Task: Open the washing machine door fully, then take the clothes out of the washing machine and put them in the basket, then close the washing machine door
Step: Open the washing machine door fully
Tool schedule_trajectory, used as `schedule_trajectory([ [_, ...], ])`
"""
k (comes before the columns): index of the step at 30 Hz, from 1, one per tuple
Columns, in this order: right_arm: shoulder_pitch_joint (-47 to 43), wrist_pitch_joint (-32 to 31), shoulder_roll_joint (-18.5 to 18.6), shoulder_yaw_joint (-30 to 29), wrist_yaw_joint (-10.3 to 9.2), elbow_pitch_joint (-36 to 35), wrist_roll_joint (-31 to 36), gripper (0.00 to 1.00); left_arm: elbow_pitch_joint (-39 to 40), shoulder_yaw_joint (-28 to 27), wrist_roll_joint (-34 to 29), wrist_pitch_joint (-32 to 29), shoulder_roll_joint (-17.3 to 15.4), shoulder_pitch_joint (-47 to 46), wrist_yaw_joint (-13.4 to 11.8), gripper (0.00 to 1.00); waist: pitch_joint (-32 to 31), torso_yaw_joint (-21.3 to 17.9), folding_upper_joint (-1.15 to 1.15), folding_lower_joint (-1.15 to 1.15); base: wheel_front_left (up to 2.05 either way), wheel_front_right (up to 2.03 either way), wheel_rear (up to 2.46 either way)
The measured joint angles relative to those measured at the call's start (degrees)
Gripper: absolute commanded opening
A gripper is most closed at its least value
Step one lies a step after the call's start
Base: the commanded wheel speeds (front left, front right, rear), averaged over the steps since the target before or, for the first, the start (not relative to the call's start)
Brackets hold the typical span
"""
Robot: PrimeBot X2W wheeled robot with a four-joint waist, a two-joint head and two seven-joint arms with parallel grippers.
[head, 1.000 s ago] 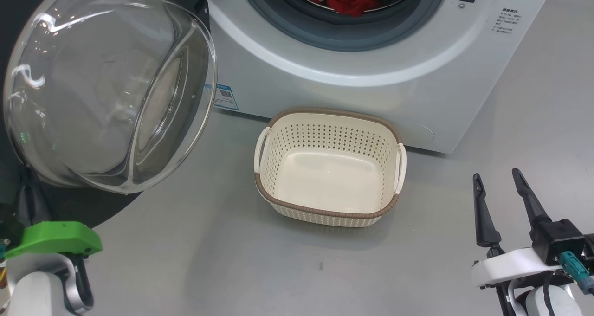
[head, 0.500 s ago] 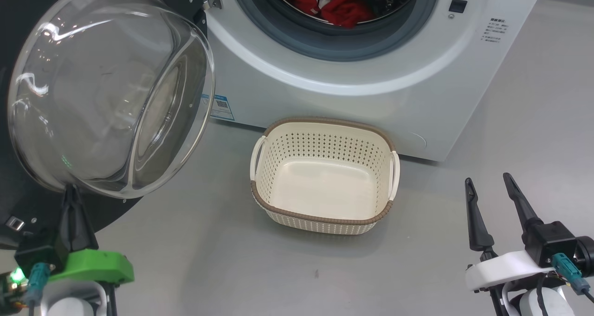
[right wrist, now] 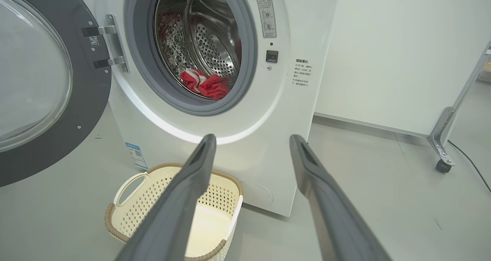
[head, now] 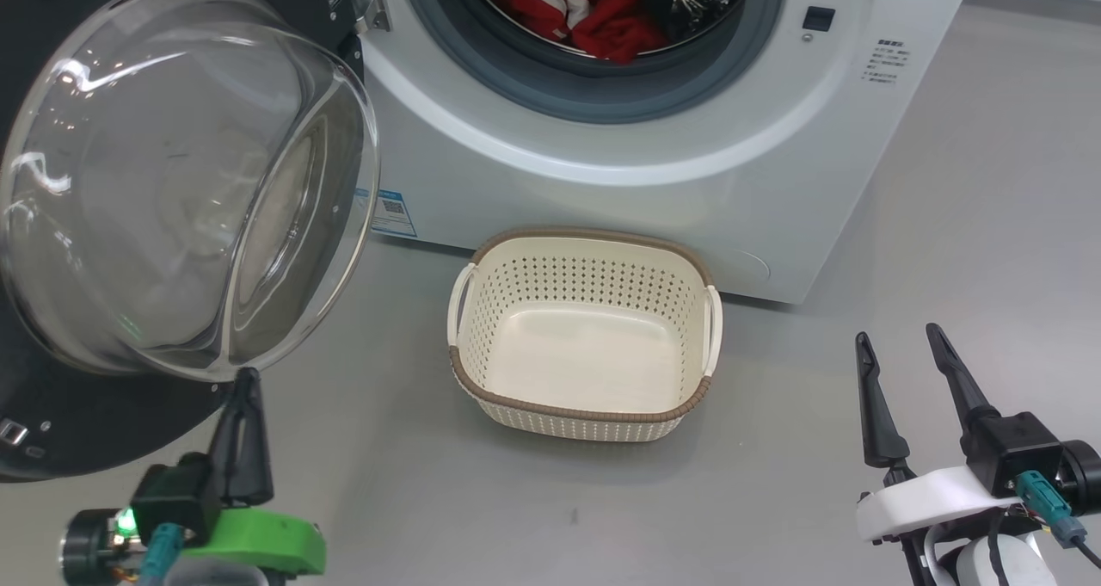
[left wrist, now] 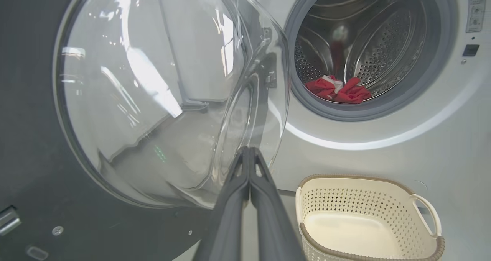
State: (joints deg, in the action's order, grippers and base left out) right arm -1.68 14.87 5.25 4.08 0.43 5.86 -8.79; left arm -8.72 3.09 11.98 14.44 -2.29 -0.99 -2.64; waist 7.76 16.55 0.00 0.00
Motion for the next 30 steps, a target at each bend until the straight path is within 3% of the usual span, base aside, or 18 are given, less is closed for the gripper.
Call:
schedule_trajectory([
  [4, 0.0, 0.0, 0.0, 0.1, 0.03, 0.0, 0.4, 1.0, 0.4, 2.3, -0.3, 0.0, 0.0, 0.8, 0.8, 0.0, -0.3, -0.9, 0.0, 0.0, 0.0, 0.0, 0.0],
  [5, 0.0, 0.0, 0.0, 0.2, 0.04, 0.0, 0.4, 1.0, 0.6, 2.8, -0.5, 0.0, 0.0, 0.9, 0.9, 0.06, -0.3, -1.2, 0.0, 0.0, 0.0, 0.0, 0.0],
  [9, 0.0, 0.0, -0.2, 0.6, 0.16, 0.0, 0.4, 1.0, 0.3, 4.2, -0.3, 0.0, 0.0, 1.1, 1.4, 0.83, -0.5, -2.3, 0.0, 0.0, 0.0, 0.0, 0.0],
  [11, 0.0, 0.0, -0.3, 0.7, 0.22, -0.1, 0.5, 1.0, 0.4, 4.5, -0.2, 0.0, 0.0, 1.1, 1.4, 1.0, -0.7, -3.0, 0.0, 0.0, 0.0, 0.0, 0.0],
  [30, -0.1, 0.0, -1.5, 2.0, 0.51, -1.0, 0.9, 1.0, 0.3, 5.6, 0.2, 0.0, -0.1, 1.2, 0.2, 1.0, -2.3, -10.9, 0.0, 0.0, 0.0, 0.0, 0.0],
])
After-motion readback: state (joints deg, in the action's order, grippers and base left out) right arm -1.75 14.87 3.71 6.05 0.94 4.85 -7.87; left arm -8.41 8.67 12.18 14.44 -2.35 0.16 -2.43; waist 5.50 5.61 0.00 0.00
